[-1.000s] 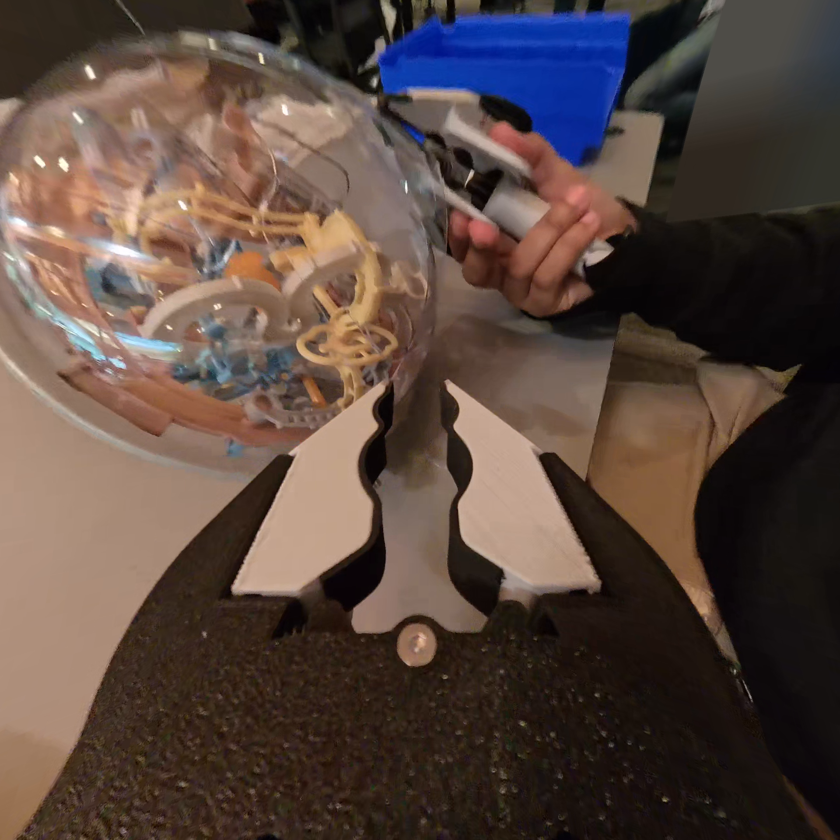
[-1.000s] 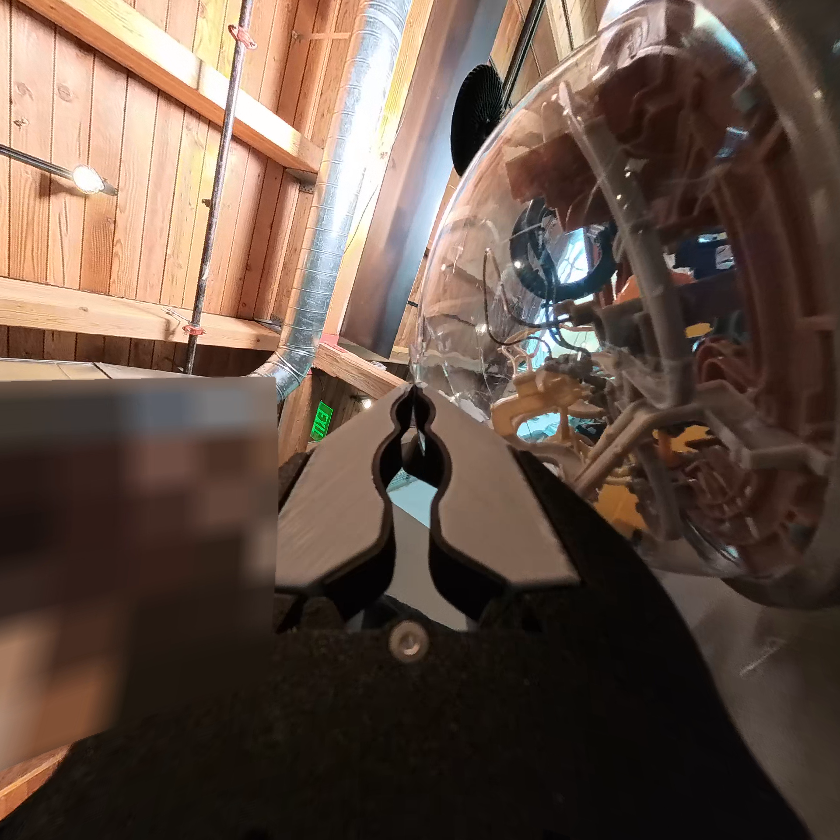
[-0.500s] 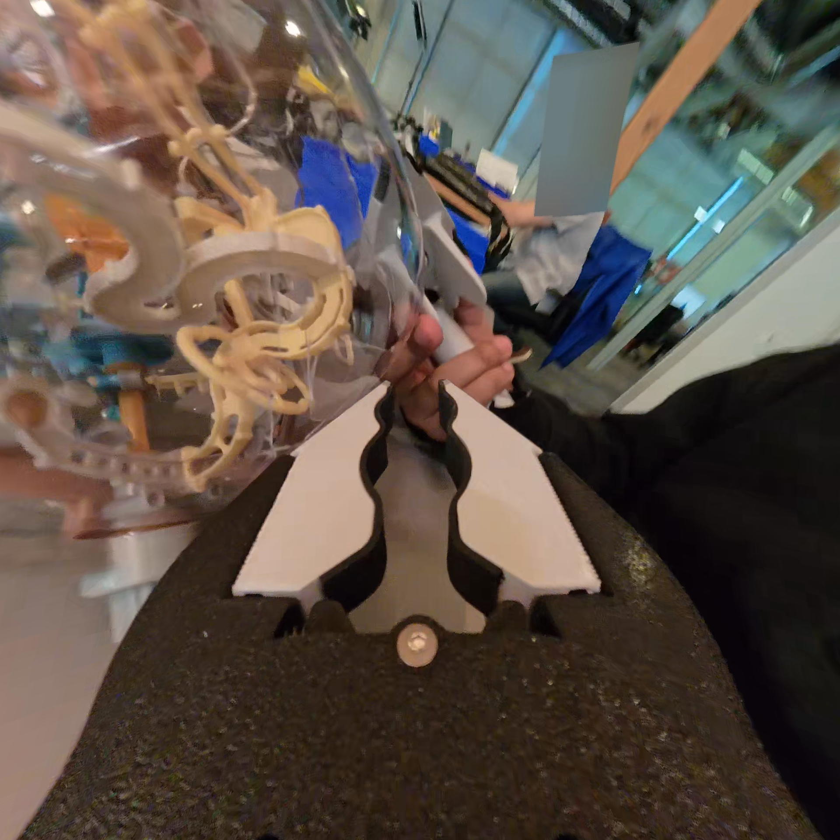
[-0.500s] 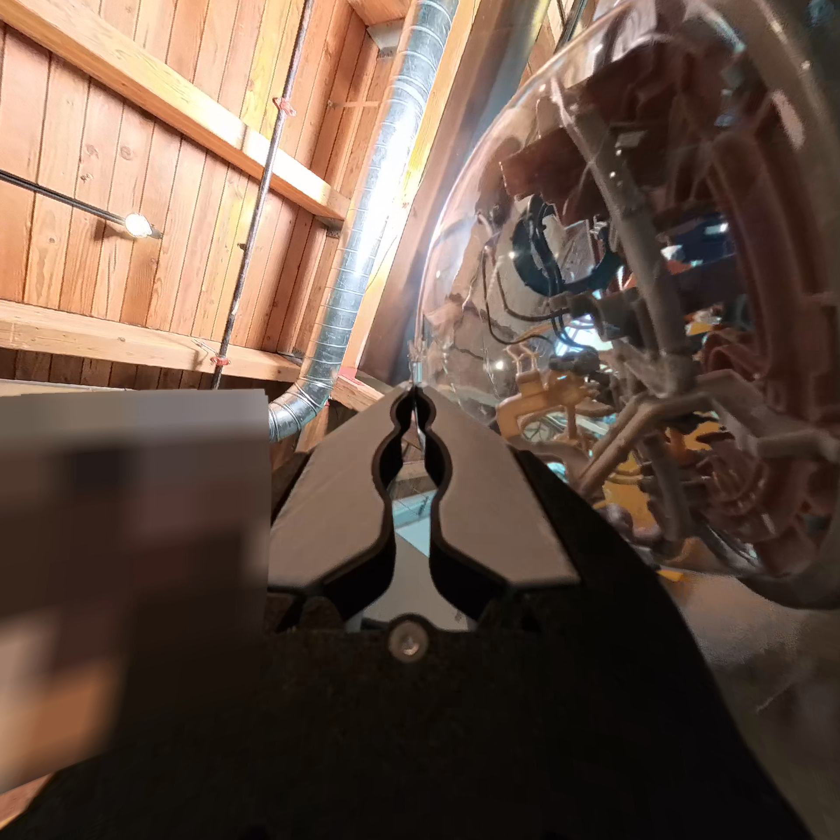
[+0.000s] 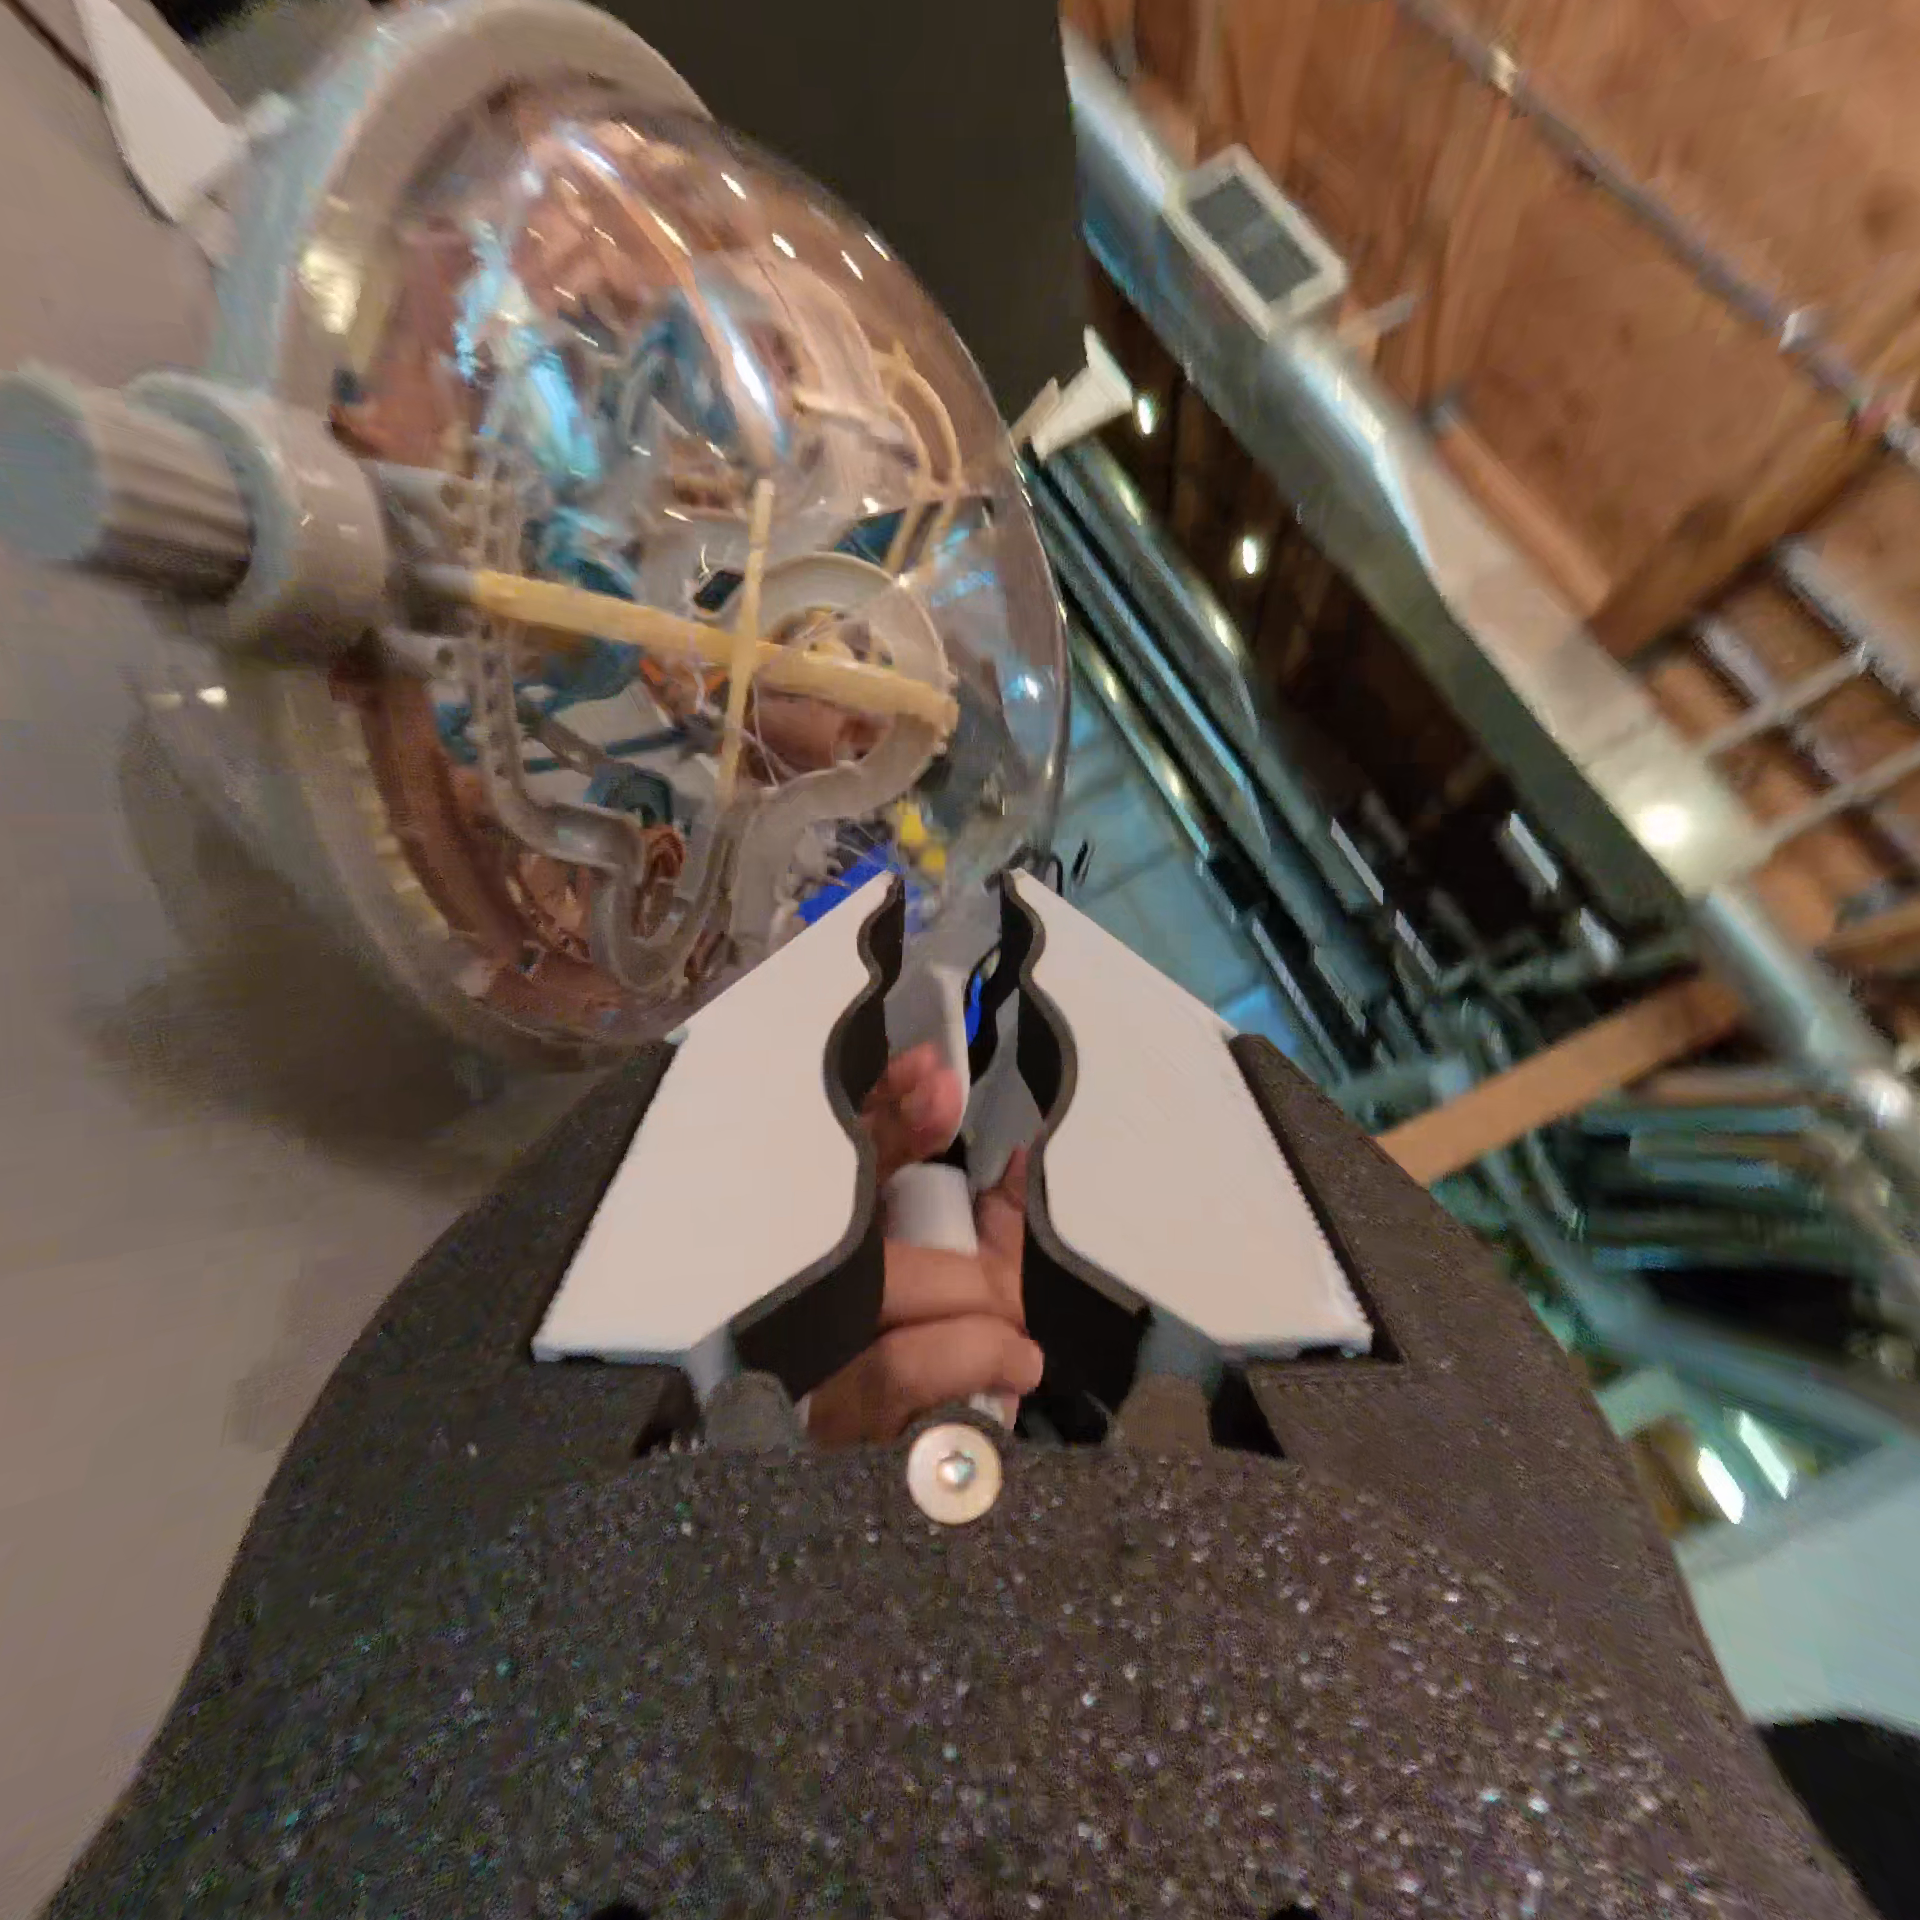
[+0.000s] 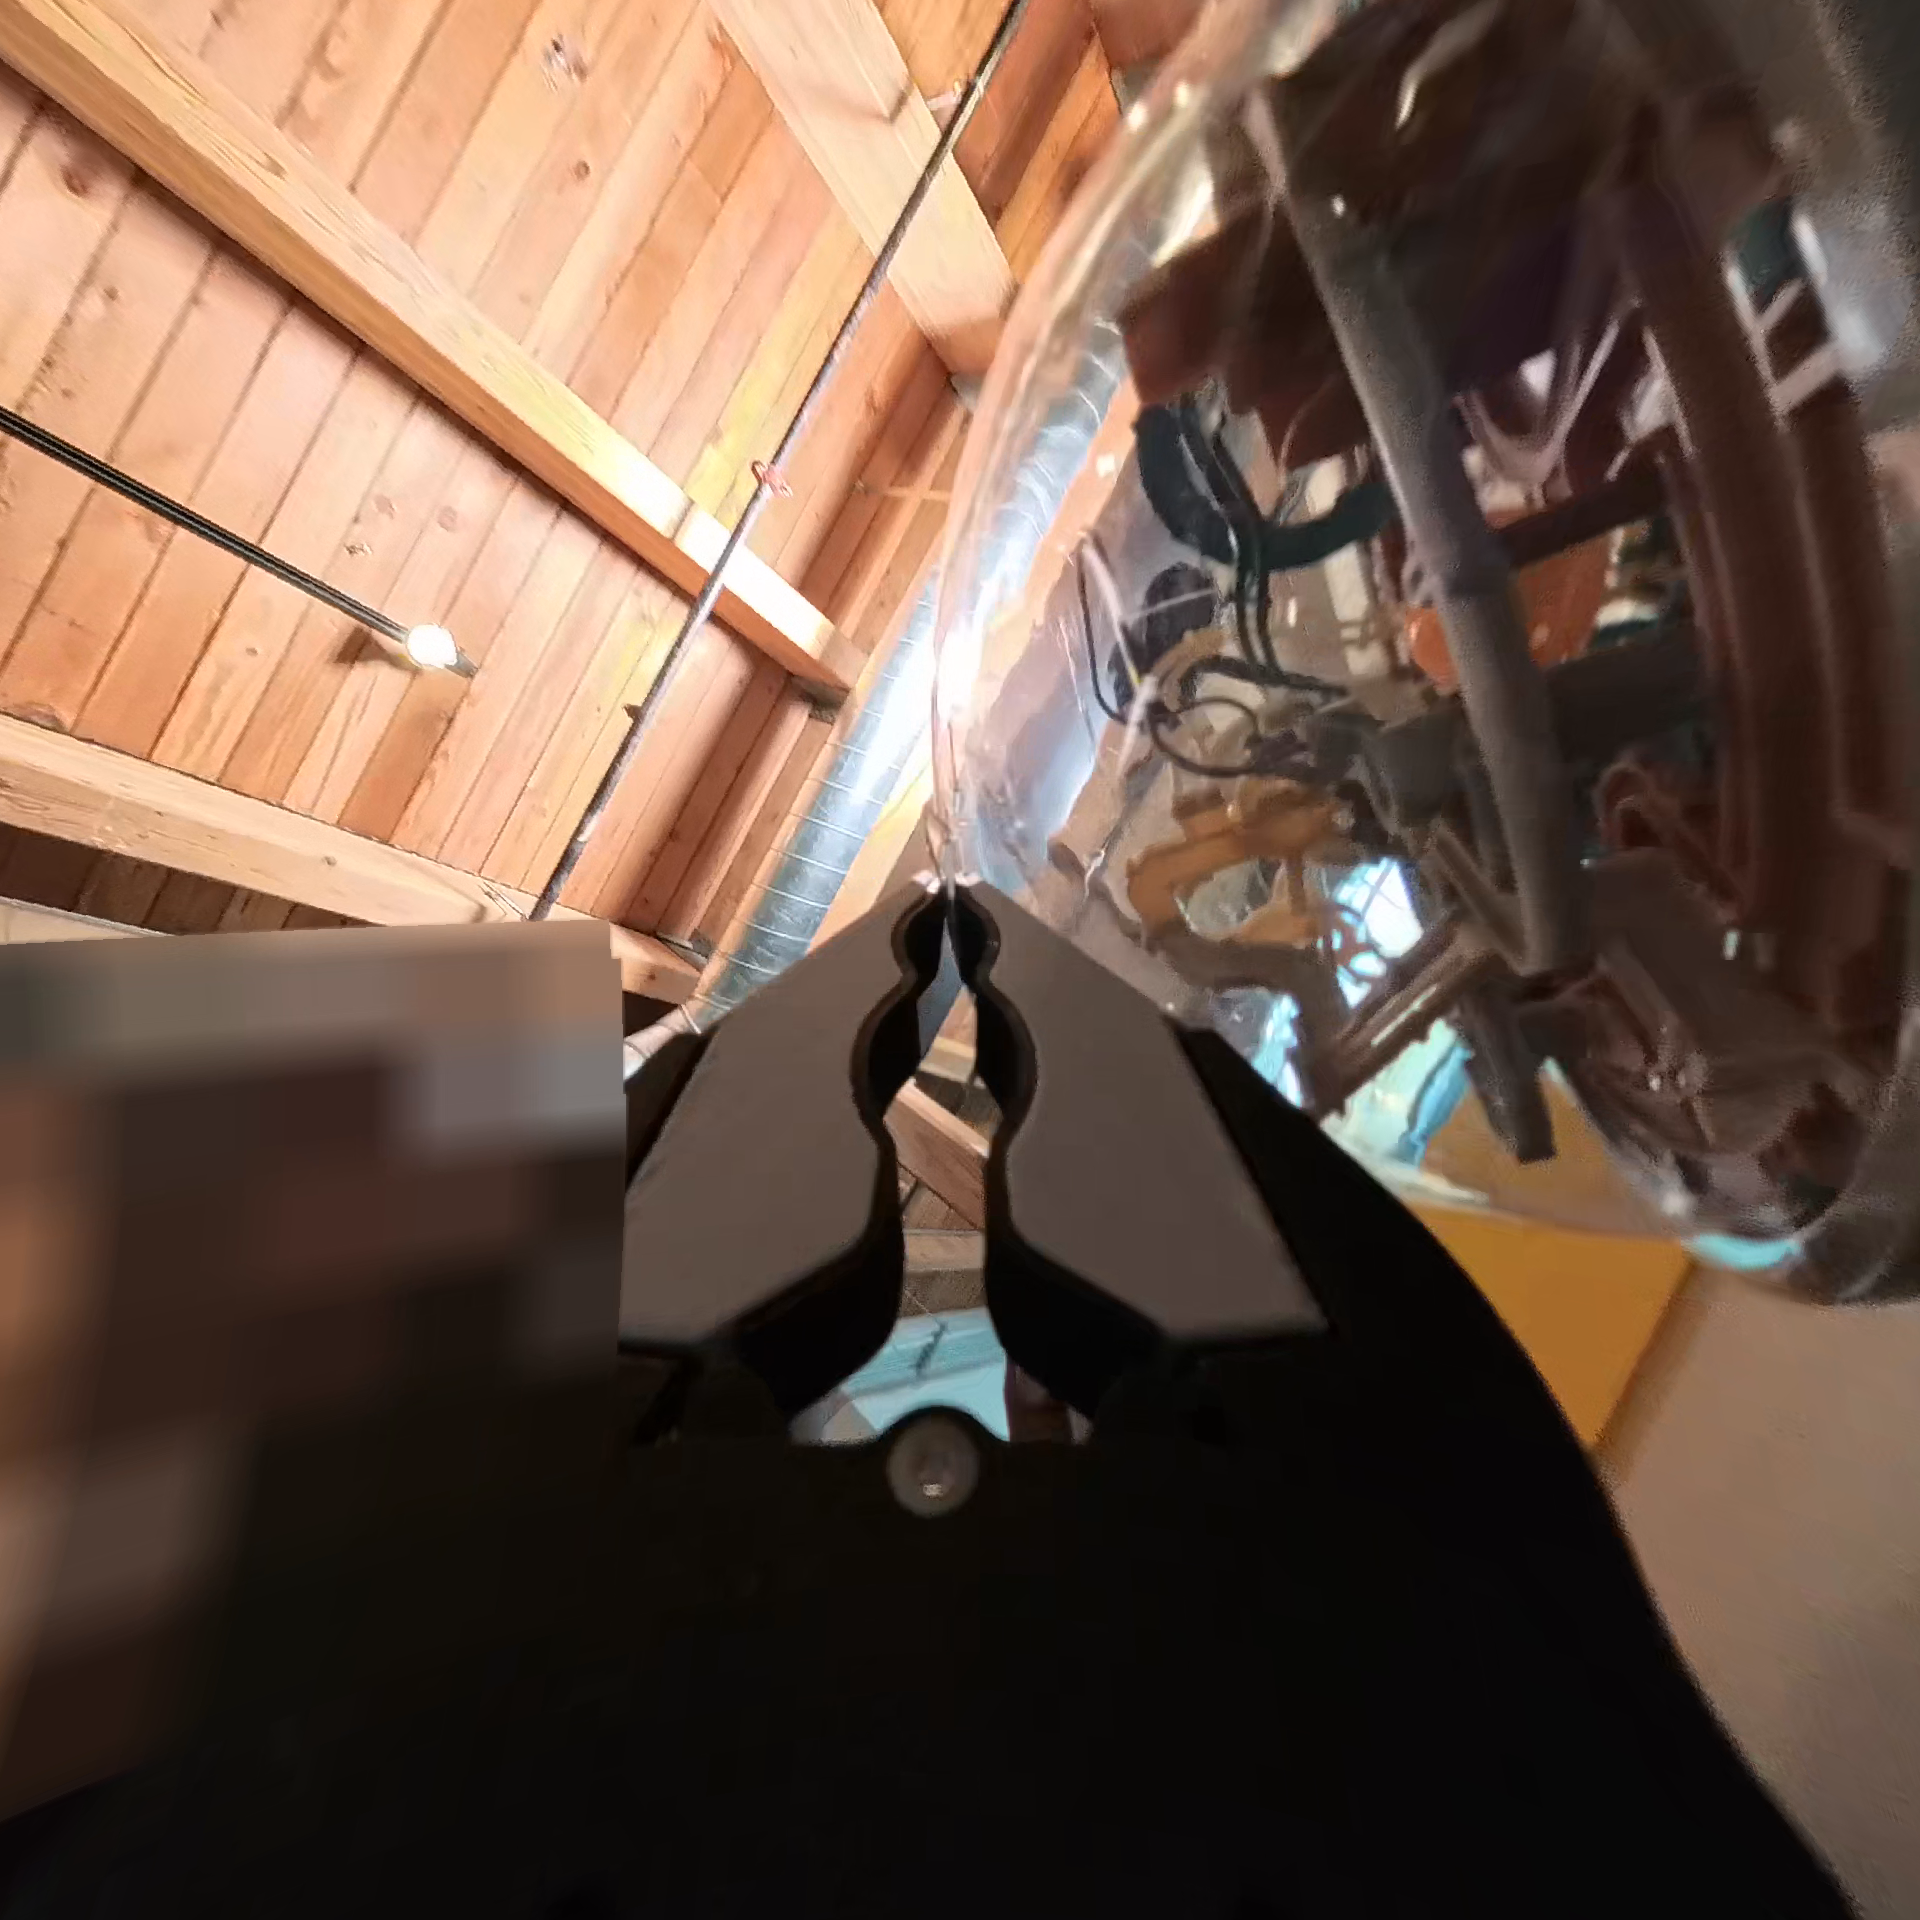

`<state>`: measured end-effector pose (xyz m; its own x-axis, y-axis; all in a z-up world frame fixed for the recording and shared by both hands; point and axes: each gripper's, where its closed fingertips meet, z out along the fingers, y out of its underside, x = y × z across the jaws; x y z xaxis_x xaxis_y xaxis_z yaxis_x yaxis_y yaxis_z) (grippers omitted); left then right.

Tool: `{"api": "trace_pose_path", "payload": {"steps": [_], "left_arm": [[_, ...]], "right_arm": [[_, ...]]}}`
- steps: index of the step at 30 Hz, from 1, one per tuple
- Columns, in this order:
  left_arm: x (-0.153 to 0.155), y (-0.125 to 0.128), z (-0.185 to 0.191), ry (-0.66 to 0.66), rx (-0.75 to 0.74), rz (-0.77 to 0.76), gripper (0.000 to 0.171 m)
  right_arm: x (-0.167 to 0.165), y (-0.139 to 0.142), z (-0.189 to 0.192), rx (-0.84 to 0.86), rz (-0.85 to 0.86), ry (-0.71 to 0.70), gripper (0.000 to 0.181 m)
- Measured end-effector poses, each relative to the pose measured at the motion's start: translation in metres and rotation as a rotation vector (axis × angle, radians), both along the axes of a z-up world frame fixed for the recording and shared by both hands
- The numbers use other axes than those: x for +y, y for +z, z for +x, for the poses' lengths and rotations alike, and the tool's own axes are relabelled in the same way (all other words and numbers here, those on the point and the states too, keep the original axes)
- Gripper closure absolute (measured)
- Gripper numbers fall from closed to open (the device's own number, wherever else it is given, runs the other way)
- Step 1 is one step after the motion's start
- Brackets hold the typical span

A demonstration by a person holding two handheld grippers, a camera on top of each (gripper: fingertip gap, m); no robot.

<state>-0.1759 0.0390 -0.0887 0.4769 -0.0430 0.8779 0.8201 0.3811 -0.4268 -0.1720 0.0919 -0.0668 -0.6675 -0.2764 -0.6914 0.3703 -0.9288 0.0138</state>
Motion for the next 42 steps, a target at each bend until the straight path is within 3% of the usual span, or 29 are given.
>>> {"api": "trace_pose_path", "payload": {"steps": [4,9,13,15,21,24,27,32,34,37,39,42], "left_arm": [[-0.015,-0.001,-0.017,0.090,-0.047,0.072,0.152],[-0.041,0.025,-0.026,0.058,-0.104,0.395,0.117],[-0.049,0.034,-0.025,0.080,-0.008,0.446,0.118],[-0.049,0.043,-0.018,0.096,0.087,0.417,0.119],[-0.048,0.040,-0.025,0.157,0.217,0.231,0.145],[-0.045,0.039,-0.023,0.159,0.267,0.171,0.169],[-0.040,0.045,-0.013,0.091,0.303,0.185,0.171],[-0.038,0.044,-0.010,0.119,0.453,0.051,0.171],[-0.037,0.046,-0.006,0.144,0.543,-0.019,0.171],[-0.041,0.053,-0.005,0.213,0.655,-0.095,0.171],[-0.044,0.057,-0.007,0.216,0.664,-0.109,0.171],[-0.043,0.056,-0.007,0.199,0.723,-0.199,0.171]], "right_arm": [[-0.021,-0.005,0.000,-0.011,0.025,0.073,0.181],[-0.048,-0.012,0.002,-0.023,0.069,0.177,0.178],[-0.061,-0.015,0.005,-0.025,0.097,0.254,0.178],[-0.067,-0.017,0.006,-0.025,0.129,0.269,0.178],[-0.092,-0.028,0.009,-0.073,0.281,0.323,0.177],[-0.100,-0.034,0.010,-0.102,0.311,0.360,0.177],[-0.107,-0.041,0.010,-0.141,0.362,0.379,0.176],[-0.114,-0.049,0.011,-0.176,0.517,0.376,0.170],[-0.119,-0.053,0.023,-0.163,0.641,0.464,0.149],[-0.114,-0.055,0.050,-0.056,0.882,0.546,0.145],[-0.095,-0.045,0.052,-0.019,0.983,0.453,0.143],[-0.054,-0.014,0.034,-0.020,1.078,0.105,0.131]]}}
